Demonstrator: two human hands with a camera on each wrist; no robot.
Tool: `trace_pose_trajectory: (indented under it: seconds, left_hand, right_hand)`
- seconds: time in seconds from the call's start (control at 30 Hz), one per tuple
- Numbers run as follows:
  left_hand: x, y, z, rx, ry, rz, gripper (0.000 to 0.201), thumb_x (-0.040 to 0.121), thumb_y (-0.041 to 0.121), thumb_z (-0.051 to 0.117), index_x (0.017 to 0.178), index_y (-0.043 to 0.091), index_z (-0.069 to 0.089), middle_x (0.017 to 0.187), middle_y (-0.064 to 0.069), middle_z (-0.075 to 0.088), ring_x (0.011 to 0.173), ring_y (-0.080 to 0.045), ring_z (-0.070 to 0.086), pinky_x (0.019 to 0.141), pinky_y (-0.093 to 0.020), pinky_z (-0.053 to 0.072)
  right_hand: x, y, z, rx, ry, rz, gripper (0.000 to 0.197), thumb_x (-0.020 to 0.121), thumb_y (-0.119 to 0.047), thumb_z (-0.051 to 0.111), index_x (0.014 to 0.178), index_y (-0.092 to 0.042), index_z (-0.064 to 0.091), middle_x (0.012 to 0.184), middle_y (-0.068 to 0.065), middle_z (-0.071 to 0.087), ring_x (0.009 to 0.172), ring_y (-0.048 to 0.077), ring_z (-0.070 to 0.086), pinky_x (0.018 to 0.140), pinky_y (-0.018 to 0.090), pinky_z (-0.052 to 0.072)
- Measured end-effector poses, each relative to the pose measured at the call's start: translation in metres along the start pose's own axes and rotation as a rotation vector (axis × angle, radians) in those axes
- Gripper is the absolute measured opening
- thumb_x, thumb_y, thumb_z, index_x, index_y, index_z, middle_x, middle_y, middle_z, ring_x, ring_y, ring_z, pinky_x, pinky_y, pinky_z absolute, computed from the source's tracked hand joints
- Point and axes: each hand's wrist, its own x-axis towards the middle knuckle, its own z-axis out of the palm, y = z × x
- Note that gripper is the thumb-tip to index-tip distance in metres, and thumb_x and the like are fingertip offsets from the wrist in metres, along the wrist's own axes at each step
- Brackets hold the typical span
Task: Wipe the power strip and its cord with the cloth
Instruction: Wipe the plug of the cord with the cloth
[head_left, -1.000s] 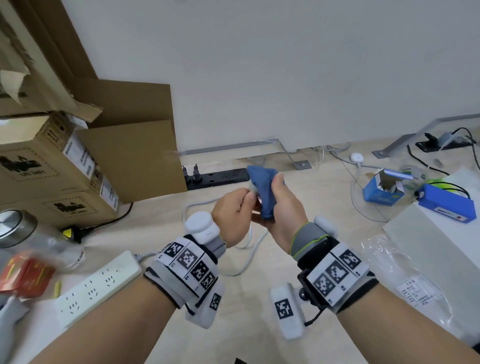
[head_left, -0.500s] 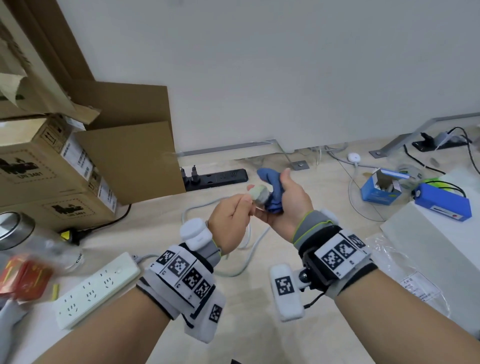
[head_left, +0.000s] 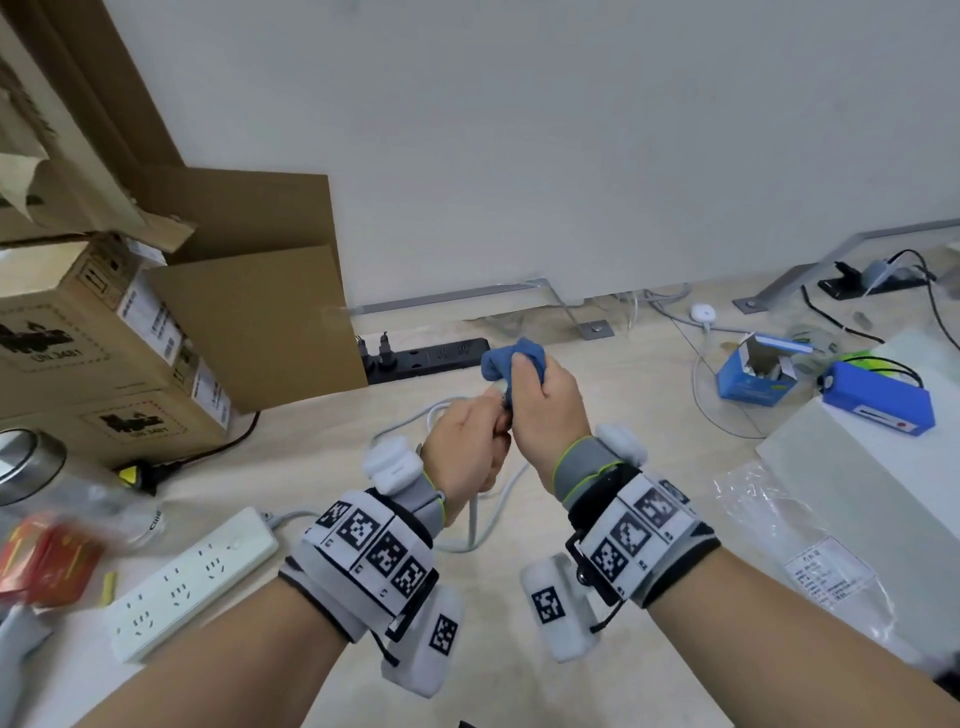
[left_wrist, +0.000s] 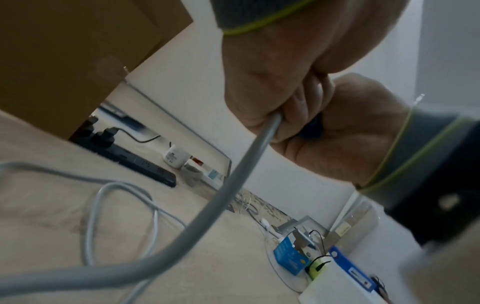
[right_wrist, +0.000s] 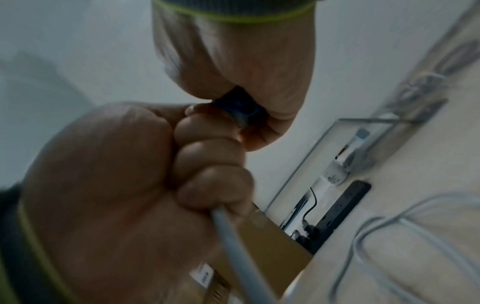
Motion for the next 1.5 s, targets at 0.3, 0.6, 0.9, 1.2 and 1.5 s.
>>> trace_pose_trajectory:
  seconds: [0.3, 0.6, 0.9, 1.2, 1.5]
  left_hand:
    - [0.005, 0.009, -0.006, -0.109, -0.030, -0.053, 0.040, 0.100, 0.028, 0.028, 0.060, 0.021, 0.032, 0.045, 0.007, 0.023, 0.038, -0.008, 0.011, 0.039, -0.016, 0.008]
    - [0.002, -0.013, 0.006, 0.502, 0.103, 0.388, 0.043, 0.092, 0.041, 0.025, 0.051, 0.028, 0.030, 0.044, 0.007, 0.034, 0.046, -0.008, 0.035, 0.063, -0.034, 0.039]
    - [0.008, -0.012, 0.003, 0.491, 0.086, 0.478, 0.029, 0.091, 0.034, 0.031, 0.066, 0.030, 0.045, 0.047, 0.015, 0.048, 0.048, -0.002, 0.044, 0.054, -0.022, 0.030]
    - [0.007, -0.014, -0.002, 0.733, 0.082, 0.653, 0.027, 0.091, 0.028, 0.033, 0.069, 0.014, 0.042, 0.055, 0.008, 0.037, 0.048, -0.007, 0.035, 0.048, -0.018, 0.027]
    - [0.007, -0.020, -0.008, 0.822, 0.029, 0.690, 0.029, 0.094, 0.037, 0.032, 0.075, 0.018, 0.044, 0.054, 0.012, 0.036, 0.050, -0.011, 0.039, 0.051, -0.026, 0.025]
  right_hand:
    - [0.006, -0.023, -0.020, 0.737, -0.066, 0.427, 0.023, 0.099, -0.025, 0.044, 0.094, -0.010, 0.061, 0.084, 0.011, 0.064, 0.076, 0.027, 0.060, 0.072, 0.040, 0.051]
    - [0.009, -0.010, -0.005, 0.369, 0.020, 0.401, 0.021, 0.088, -0.020, 0.046, 0.077, -0.009, 0.060, 0.066, 0.009, 0.062, 0.070, 0.026, 0.061, 0.069, 0.037, 0.048]
    - [0.011, -0.024, -0.033, 0.741, -0.036, 0.387, 0.031, 0.097, -0.035, 0.046, 0.105, -0.011, 0.063, 0.096, 0.010, 0.065, 0.088, 0.024, 0.061, 0.080, 0.039, 0.047]
    - [-0.002, -0.008, -0.022, 0.031, -0.063, -0.148, 0.026, 0.089, -0.035, 0.047, 0.079, -0.014, 0.057, 0.078, 0.003, 0.060, 0.073, 0.014, 0.055, 0.071, 0.031, 0.048]
    - [0.020, -0.020, -0.045, 0.799, -0.077, 0.528, 0.045, 0.101, -0.041, 0.037, 0.126, -0.007, 0.050, 0.086, 0.012, 0.069, 0.079, 0.034, 0.068, 0.065, 0.043, 0.058]
